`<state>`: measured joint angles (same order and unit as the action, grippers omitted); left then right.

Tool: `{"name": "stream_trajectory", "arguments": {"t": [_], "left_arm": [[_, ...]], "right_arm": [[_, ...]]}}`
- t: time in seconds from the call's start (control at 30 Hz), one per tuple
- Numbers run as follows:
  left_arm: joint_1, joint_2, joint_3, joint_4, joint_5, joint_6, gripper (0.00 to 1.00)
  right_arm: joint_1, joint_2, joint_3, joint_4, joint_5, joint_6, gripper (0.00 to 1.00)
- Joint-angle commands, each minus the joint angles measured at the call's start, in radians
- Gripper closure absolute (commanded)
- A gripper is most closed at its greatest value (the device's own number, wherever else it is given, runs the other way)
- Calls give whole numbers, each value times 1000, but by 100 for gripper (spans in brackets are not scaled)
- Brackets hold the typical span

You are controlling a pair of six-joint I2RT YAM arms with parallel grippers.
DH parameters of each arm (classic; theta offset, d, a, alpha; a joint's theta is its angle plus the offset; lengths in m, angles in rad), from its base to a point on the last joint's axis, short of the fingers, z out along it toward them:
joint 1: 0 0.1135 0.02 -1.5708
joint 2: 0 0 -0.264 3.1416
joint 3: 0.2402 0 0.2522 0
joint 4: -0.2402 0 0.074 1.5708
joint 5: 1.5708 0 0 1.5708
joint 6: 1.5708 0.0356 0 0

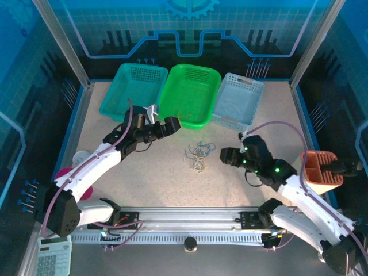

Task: Untangle the cables

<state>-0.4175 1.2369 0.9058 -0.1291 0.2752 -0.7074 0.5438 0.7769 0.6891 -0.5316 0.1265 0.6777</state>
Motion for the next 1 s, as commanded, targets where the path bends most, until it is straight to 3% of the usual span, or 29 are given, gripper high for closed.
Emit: {"name": "stream_trajectory", "arguments": {"t": [0.0, 0.27, 0.53, 0.7, 0.83, 0.97], "left_arm": [[-4, -46, -37, -31, -37, 14, 1], [-3, -116, -71, -37, -26, -52, 1], [-11, -160, -120, -46, 27, -79, 1], [-22, -166, -140, -56, 16, -78, 1], [-27, -150, -139, -50, 16, -84, 1], [-34, -140, -134, -49, 11, -79, 1]], "right_arm": [[-57, -50, 88, -137, 40, 14, 32], [-110, 6, 224, -205, -30, 8, 33], [-68, 165, 112, -52, -172, 61, 45], [36, 318, 49, 78, -145, 99, 47], [69, 448, 32, 175, -156, 116, 52], [81, 534, 66, 195, -65, 79, 56]]}}
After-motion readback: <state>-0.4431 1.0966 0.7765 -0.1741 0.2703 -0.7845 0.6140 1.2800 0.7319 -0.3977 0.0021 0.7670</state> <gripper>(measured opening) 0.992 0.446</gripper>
